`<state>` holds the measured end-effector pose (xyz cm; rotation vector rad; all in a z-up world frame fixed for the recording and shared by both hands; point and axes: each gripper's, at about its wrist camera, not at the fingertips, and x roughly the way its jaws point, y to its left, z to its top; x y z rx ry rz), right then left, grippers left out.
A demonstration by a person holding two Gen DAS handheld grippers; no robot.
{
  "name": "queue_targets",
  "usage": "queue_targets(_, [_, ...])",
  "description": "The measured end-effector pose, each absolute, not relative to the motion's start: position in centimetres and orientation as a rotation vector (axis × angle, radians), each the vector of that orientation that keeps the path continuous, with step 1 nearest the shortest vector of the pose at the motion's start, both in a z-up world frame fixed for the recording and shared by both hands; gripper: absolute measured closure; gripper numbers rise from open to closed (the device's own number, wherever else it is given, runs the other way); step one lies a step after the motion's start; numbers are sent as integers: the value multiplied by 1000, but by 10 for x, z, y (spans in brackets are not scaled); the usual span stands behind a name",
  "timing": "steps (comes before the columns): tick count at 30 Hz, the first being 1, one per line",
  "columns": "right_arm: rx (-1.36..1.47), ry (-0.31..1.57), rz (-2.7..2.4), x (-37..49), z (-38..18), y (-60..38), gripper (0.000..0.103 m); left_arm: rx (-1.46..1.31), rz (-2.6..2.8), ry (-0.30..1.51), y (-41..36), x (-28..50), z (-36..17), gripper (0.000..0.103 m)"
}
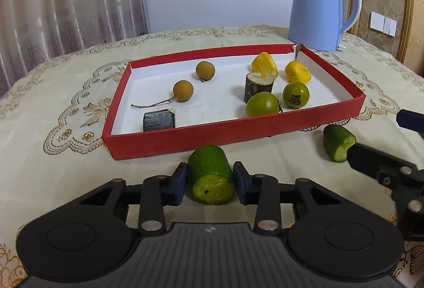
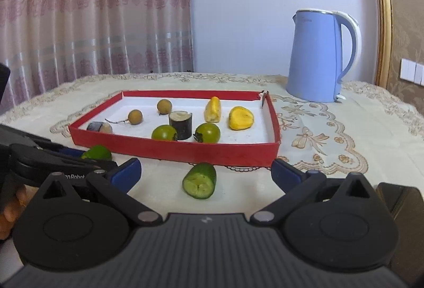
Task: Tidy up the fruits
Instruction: 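Grasp the green cucumber chunk beside the tray with the left gripper, then grasp the second cucumber piece with the right gripper while the left gripper holds its cucumber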
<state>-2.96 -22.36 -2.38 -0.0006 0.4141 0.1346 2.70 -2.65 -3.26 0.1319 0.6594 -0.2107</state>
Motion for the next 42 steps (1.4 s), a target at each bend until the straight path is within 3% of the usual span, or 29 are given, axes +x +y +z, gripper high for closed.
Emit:
queue_targets(29, [-86, 488, 144, -23, -27, -211, 0, 173, -45, 633, -3, 35, -35, 70])
queue_targets(33, [-113, 501, 149, -19, -28, -207, 10, 182, -46, 628, -3, 34, -35, 70])
queue_targets(42, [-134, 523, 155, -7, -27, -207, 13, 189, -54, 611, -3, 32, -37, 71])
